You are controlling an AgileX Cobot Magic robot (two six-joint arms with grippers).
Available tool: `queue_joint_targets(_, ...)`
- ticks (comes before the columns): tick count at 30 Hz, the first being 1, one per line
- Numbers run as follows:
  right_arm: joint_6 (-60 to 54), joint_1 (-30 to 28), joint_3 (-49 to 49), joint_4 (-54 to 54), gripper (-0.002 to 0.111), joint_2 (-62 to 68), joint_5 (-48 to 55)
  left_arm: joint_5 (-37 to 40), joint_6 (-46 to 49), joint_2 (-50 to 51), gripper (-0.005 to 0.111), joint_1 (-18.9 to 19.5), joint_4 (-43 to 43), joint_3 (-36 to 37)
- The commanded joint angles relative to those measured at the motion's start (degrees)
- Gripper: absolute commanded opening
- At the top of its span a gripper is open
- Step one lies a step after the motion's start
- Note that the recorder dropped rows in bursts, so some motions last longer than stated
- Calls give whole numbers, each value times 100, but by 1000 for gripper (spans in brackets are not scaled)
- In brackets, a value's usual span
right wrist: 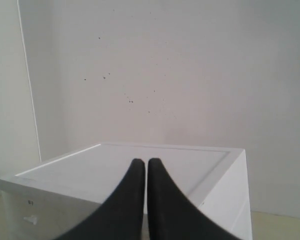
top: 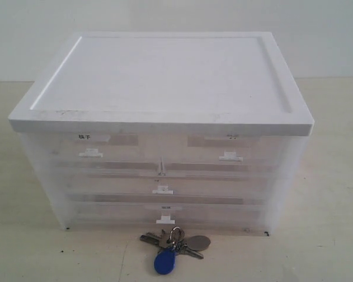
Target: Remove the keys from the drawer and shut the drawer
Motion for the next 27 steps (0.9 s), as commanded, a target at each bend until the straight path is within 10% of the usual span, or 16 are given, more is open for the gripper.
queue_joint_targets(1, -6, 14, 18, 4, 0, -39, -13, 32, 379, -22, 5, 488, -199, 37)
queue_joint_targets(13, -6, 14, 18, 4, 0, -39, -13, 1145, 379, -959, 5, 2924, -335, 37)
queue_joint_targets(27, -4, 14, 18, 9, 0, -39, -20, 1848, 959, -959, 5, 3459, -336, 37)
